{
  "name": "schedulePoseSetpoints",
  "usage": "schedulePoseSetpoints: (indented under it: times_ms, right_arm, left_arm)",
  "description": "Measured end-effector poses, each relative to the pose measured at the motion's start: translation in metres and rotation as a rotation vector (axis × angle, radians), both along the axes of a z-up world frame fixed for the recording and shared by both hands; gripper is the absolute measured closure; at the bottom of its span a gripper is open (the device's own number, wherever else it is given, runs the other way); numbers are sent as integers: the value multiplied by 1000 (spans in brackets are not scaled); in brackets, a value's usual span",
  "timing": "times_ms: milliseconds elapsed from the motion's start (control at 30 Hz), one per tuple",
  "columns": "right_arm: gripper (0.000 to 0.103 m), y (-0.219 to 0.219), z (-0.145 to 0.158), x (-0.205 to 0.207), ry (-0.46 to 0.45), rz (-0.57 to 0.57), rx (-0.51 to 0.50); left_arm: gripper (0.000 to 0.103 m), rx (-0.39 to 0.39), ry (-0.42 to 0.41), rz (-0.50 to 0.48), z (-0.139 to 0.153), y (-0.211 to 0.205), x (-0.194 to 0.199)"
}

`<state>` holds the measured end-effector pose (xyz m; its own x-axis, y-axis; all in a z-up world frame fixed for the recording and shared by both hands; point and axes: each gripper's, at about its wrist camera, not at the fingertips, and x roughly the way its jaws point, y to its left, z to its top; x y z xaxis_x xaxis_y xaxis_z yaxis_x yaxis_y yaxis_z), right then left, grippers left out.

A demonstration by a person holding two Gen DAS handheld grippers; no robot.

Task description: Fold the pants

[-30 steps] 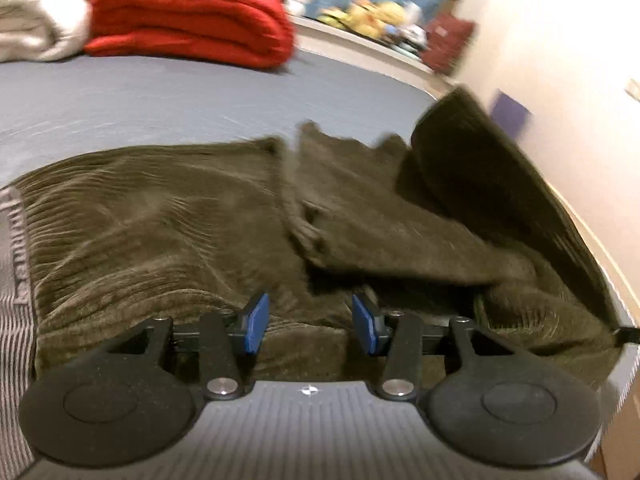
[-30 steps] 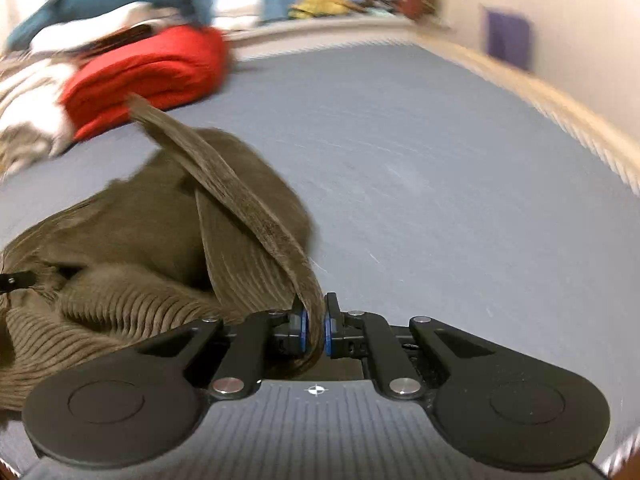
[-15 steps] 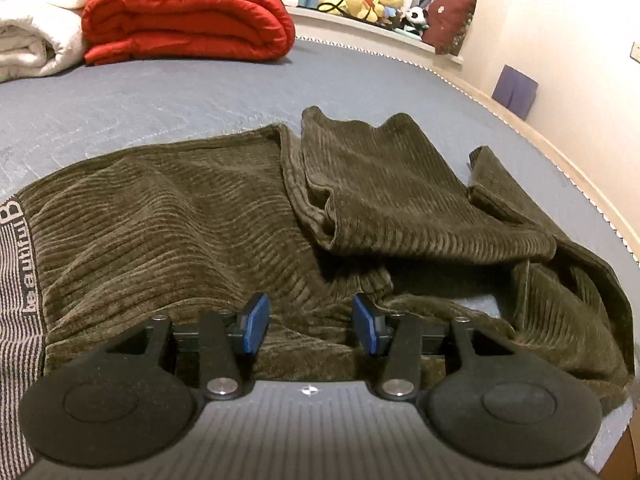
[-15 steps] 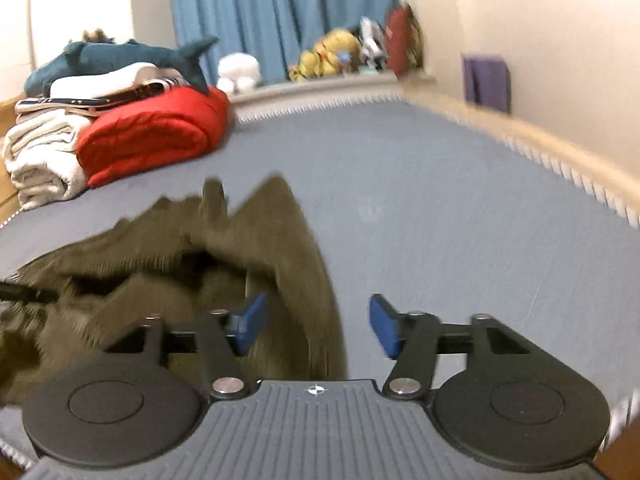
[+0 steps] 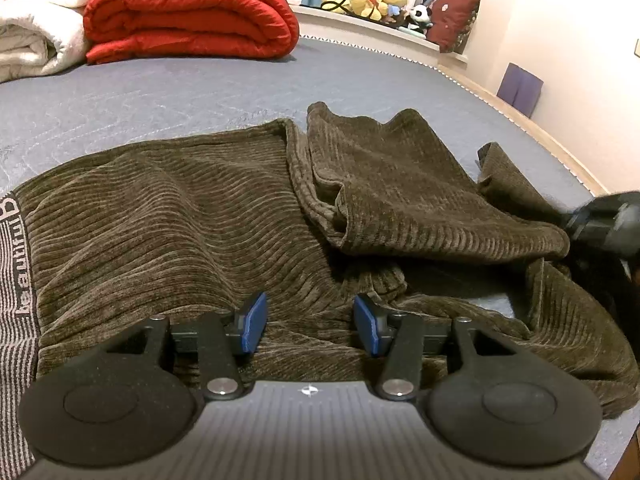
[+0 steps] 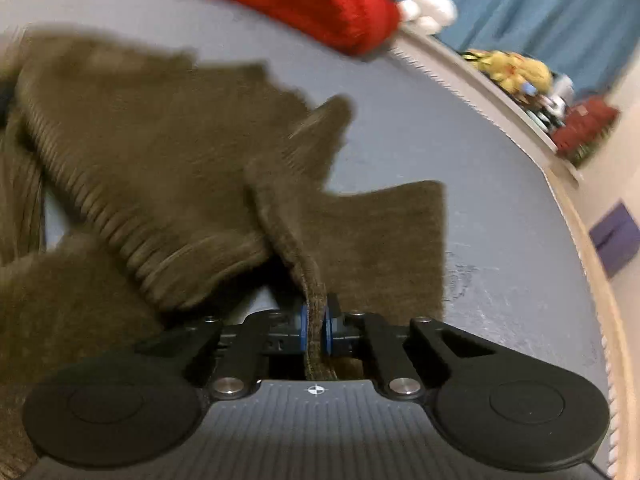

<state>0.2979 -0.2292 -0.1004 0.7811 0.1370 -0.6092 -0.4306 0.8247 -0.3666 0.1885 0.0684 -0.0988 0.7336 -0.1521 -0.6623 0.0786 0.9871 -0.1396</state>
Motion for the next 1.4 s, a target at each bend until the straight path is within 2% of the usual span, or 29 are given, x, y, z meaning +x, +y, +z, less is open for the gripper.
schedulePoseSetpoints:
  times_ms: [67,133,167,200,233,267,333,367,400,433,467,533,567,600,633,767,800,833,900,933,1000,1033,1067,1100,1200,1267,1300,1333,1400]
  right_arm:
    - [96,-40,25,-6,-87,-125,182]
    - [96,-105,45,-31,-233,-355,394]
    - [96,-147,49,-52,-301,-513,512]
    - [96,-187,45,-74,-330,-654,636]
    - [96,-227,33,-98,-343,-796,760]
    - [96,-259,17,-121,-345,-937,826]
    - [96,-304,-20,-158,-291,-1158,849]
    - [95,-323,-42,-175,-227,-1241,873]
    - [97,-336,-58,-188,-191,-1248,942]
    - [96,-342,-63,-202,-230,-1197,1013]
    - [95,-342,-61,-208,-222,-1177,989]
    - [84,-338,-55,-214,-233,-1175,935]
    - [81,-337,-53,-213,-228,-1177,935]
    - [72,-340,-53,-209,-208,-1171,946]
    - [68,-344,-54,-202,-191,-1153,956]
    - [68,-364,-54,-185,-184,-1153,955]
    - [77,-373,-54,-179,-178,-1159,959]
    - [94,-374,-47,-175,-170,-1169,955]
    - [95,-381,-35,-168,-164,-1143,973]
    - [96,-377,-26,-166,-185,-1105,967]
    - [96,-368,5,-168,-289,-976,913]
    - [96,-365,17,-173,-332,-950,899]
    - [96,-364,26,-180,-350,-983,871]
    - [96,-368,27,-186,-316,-1067,851]
    - [96,-388,-6,-205,-100,-1309,884]
    - [94,-390,-28,-215,-8,-1364,867]
    - [92,-390,-33,-221,-22,-1347,859]
    - [82,-386,-31,-225,-43,-1345,821]
    - [62,-378,-21,-230,-97,-1422,716]
  left_arm:
    - [50,3,2,0,0,0,2]
    - [50,-6,6,6,1,1,3]
    - [50,-9,8,7,1,1,3]
    - [50,-10,9,6,2,1,3]
    - [49,-11,11,6,2,1,3]
    - [49,-12,12,4,2,1,3]
    - [49,-15,17,-9,2,1,4]
    - [47,-22,20,-15,3,1,4]
    - [47,-20,20,-16,3,1,4]
    - [47,-15,19,-18,2,1,4]
    - [47,-11,19,-20,2,0,4]
    - [47,-16,20,-18,2,0,4]
    - [47,-22,20,-16,2,1,4]
    - [46,-28,21,-14,2,1,5]
    - [46,-31,21,-14,2,2,5]
    - [43,-25,19,-23,1,1,4]
    - [43,-21,18,-24,2,1,3]
    - [42,-17,17,-27,2,-1,3]
    - [41,-11,16,-31,1,-3,3]
    - [41,-8,15,-32,1,-4,3]
    - [41,-8,15,-33,1,-5,3]
    - [41,-10,16,-32,1,-5,3]
    - [41,-12,17,-32,1,-4,4]
    - [41,-15,18,-33,1,-4,4]
    - [41,-19,15,-39,2,-3,4]
    - [40,-7,16,-46,2,-5,3]
    - [40,-3,18,-49,2,-6,3]
    - [39,1,17,-53,2,-7,2]
    - [37,7,14,-60,2,-8,1]
